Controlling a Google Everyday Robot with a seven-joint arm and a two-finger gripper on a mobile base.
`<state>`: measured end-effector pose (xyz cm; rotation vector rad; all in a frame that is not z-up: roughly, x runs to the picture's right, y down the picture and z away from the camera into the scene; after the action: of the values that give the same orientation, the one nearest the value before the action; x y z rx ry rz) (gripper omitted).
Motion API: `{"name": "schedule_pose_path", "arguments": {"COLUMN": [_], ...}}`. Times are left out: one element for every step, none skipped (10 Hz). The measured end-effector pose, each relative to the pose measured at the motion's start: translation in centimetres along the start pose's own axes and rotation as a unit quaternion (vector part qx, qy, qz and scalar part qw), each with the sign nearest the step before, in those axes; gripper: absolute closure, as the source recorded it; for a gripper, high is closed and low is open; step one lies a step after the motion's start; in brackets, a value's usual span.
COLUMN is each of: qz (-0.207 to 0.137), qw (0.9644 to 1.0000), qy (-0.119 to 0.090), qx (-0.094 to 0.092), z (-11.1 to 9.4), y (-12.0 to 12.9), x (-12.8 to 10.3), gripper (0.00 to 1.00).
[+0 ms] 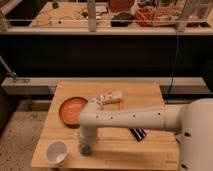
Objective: Wipe the white sponge on the table
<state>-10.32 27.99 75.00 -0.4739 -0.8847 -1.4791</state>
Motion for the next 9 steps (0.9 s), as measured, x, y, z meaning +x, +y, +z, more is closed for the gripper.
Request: {"name": "schedule_pose_path", "arguments": {"qz": [0.014, 0.026, 0.045, 0.060, 0.073, 0.092, 0.107, 0.120, 0.132], "qw": [0.9999, 0.9996, 0.9989, 0.9981, 0.9973, 0.9956, 0.9942, 0.9927, 0.9911], "qy": [0.003, 0.007, 0.010, 0.011, 0.011, 0.011, 0.012, 0.012, 0.014], "qx": [0.001, 0.005, 0.006, 0.005, 0.004, 0.003, 0.003, 0.002, 0.002], "z": [-0.4, -0.9, -1.5, -1.9, -2.1, -2.3, -2.6, -2.9, -3.3], "y": [0.9, 1.5, 2.8, 4.2, 5.5, 7.8, 9.6, 11.4, 13.2], "x": [1.7, 3.4, 5.7, 6.7, 7.2, 7.4, 7.2, 6.8, 6.2], "gripper": [1.00, 1.00, 1.00, 1.00, 1.00, 1.00, 1.00, 1.00, 1.00]}}
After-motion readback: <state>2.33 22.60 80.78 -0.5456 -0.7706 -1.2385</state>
